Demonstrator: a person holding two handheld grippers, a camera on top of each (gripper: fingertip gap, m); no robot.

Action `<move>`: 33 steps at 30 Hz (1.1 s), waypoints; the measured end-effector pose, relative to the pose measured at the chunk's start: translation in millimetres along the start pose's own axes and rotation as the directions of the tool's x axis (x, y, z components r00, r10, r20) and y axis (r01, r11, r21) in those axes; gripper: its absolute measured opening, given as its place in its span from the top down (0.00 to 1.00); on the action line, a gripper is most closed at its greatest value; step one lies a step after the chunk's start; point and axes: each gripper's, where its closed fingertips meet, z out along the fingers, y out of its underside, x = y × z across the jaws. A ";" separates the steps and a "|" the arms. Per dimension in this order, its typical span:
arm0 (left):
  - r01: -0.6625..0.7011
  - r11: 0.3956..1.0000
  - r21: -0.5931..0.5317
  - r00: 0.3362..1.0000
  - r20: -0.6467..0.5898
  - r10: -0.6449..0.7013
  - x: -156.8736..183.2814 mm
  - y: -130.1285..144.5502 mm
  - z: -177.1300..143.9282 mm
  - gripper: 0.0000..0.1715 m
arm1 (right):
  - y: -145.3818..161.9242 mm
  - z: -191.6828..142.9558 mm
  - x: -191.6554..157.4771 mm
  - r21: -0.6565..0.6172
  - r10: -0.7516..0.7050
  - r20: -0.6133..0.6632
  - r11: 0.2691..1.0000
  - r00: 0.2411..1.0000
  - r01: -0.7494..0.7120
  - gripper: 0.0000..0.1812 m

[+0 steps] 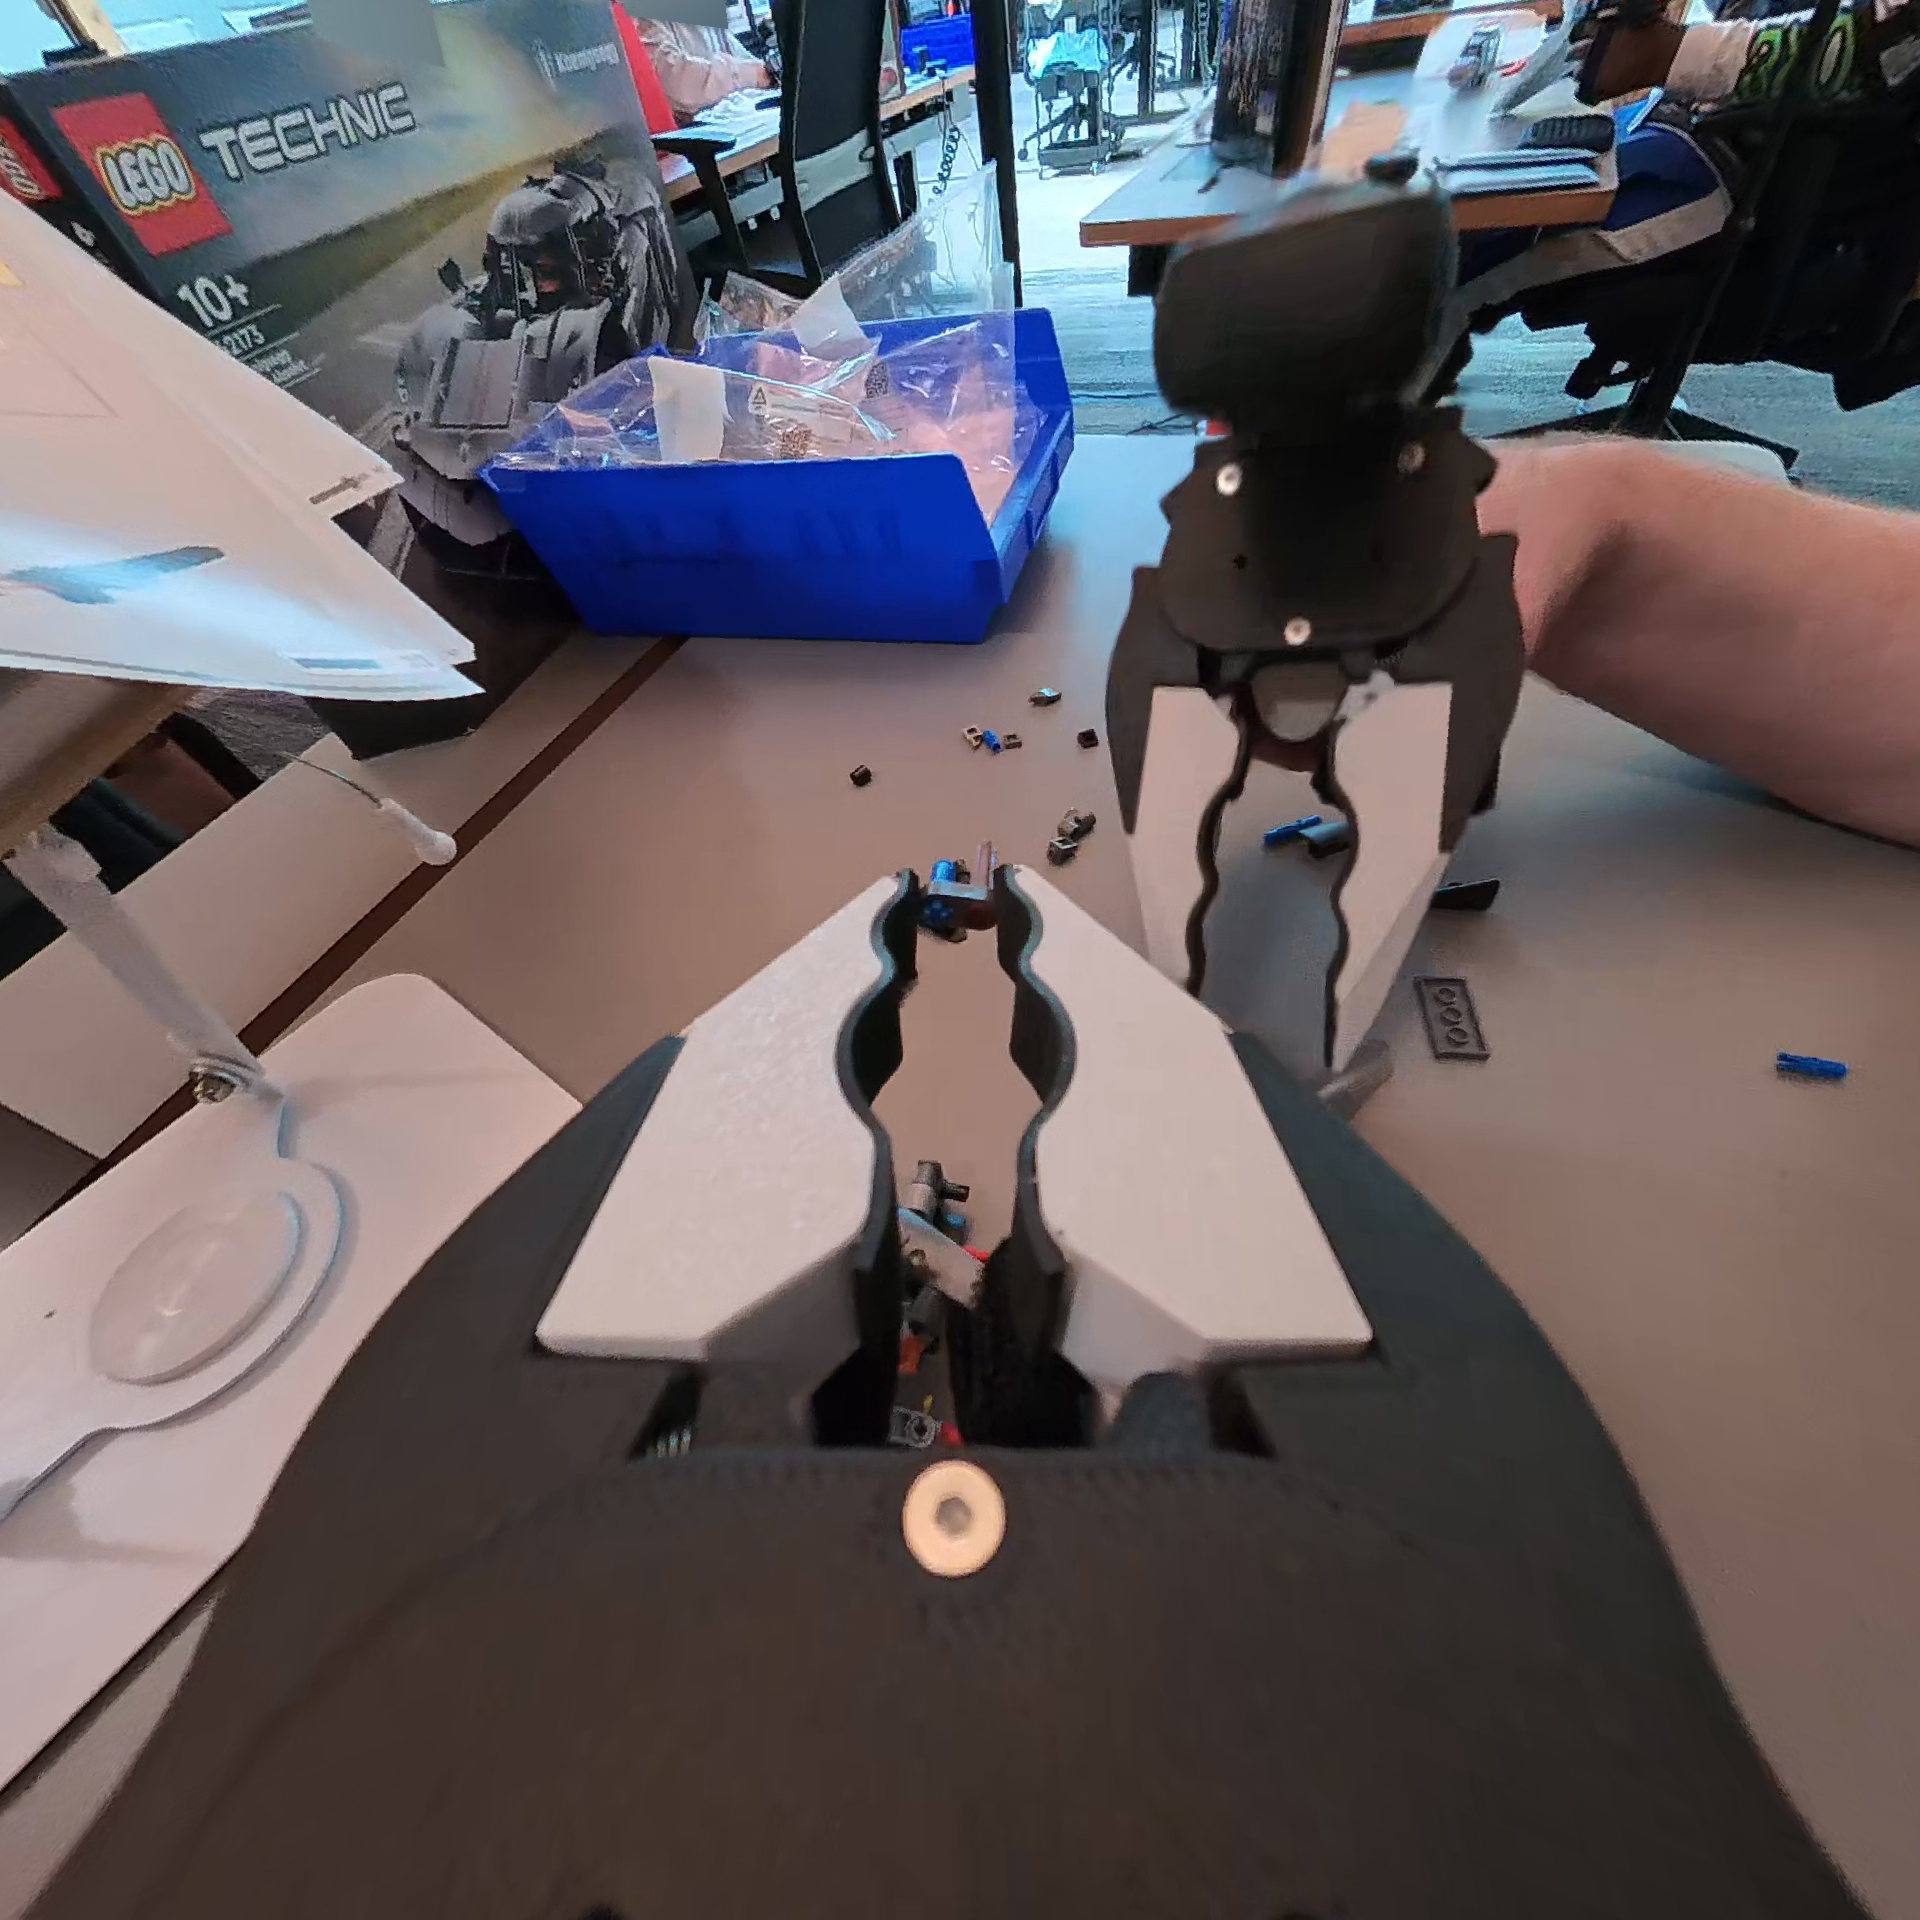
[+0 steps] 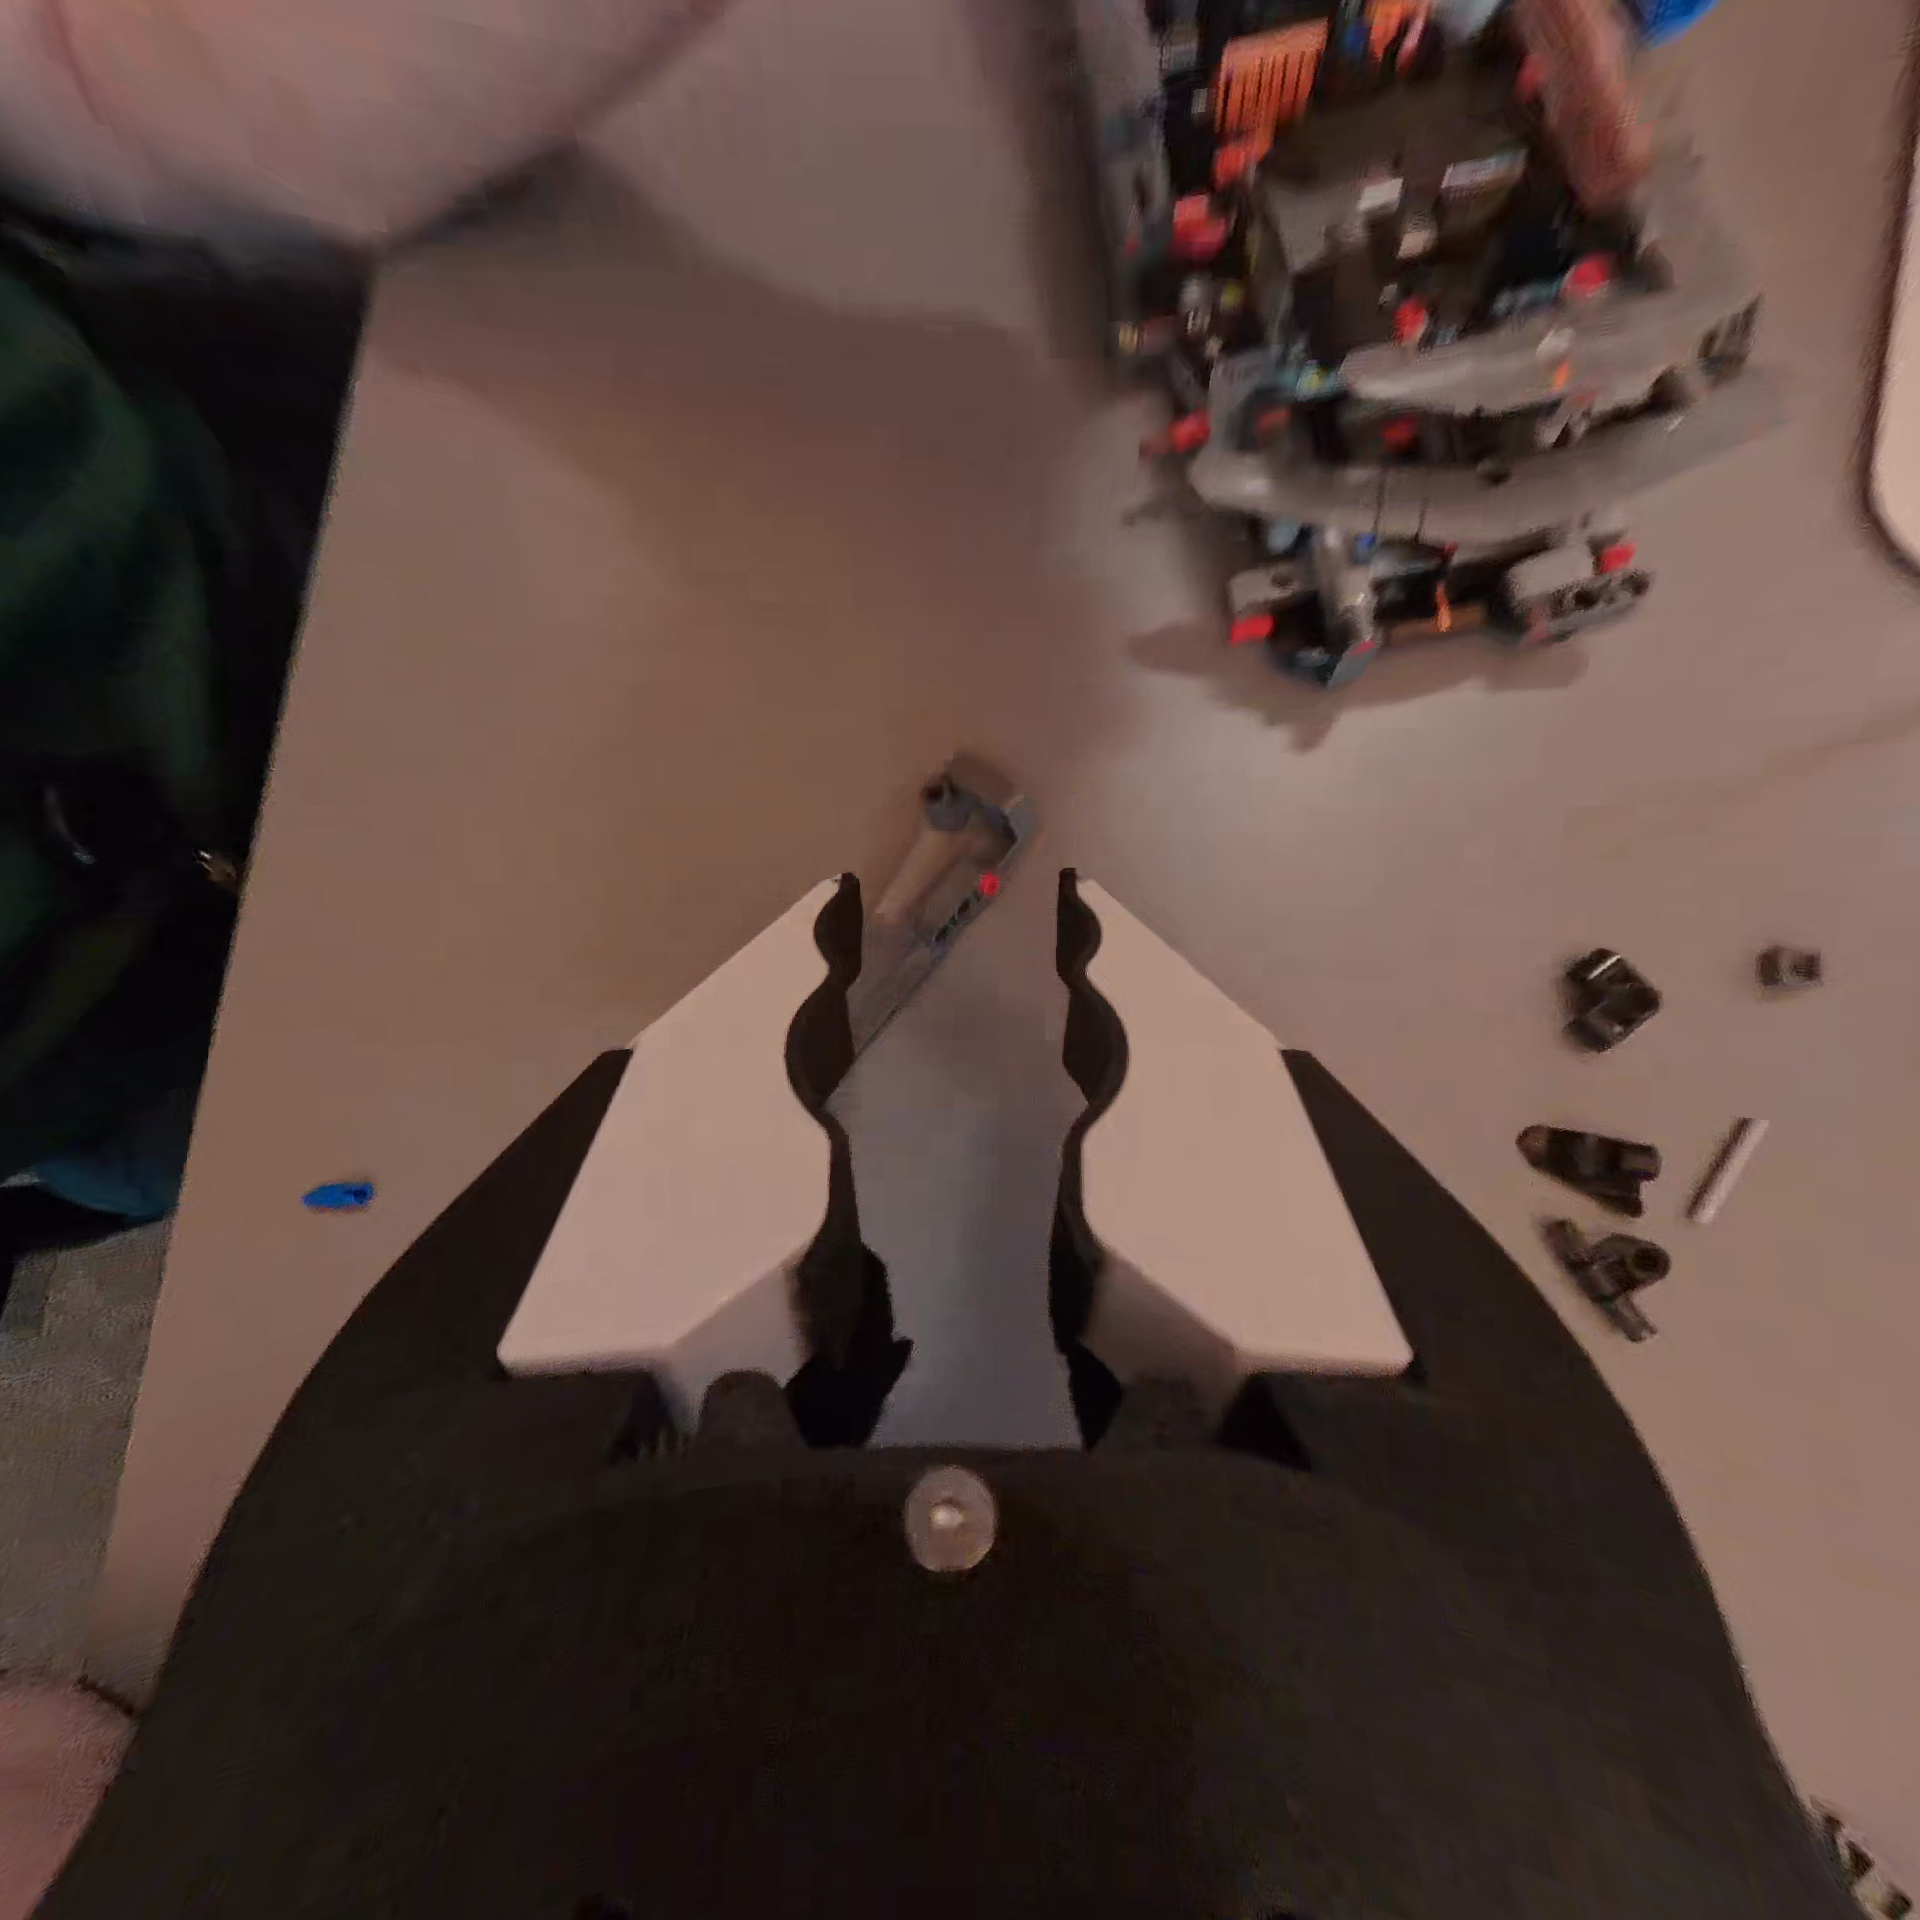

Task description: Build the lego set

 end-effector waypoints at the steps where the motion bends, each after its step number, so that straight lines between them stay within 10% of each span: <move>1: 0.001 1.000 -0.001 1.000 0.003 -0.001 -0.3 0.3 -0.1 0.93 | 5.8 5.7 -1.5 -0.052 0.007 0.000 0.999 1.000 -0.007 0.80; 13: 0.001 1.000 -0.012 1.000 0.004 -0.001 0.6 2.2 2.8 0.93 | 26.2 30.2 -0.6 -0.284 0.011 -0.080 0.958 0.997 -0.033 0.94; 25: 0.039 0.998 -0.051 0.999 -0.029 -0.040 7.1 3.2 -1.2 0.93 | 13.3 31.0 6.1 -0.233 -0.152 -0.119 0.965 0.981 0.121 0.97; 33: 0.264 0.964 0.019 0.964 -0.044 -0.263 14.6 1.2 -43.7 0.93 | -35.5 -4.3 26.4 -0.131 -0.371 -0.424 0.928 0.826 0.349 0.98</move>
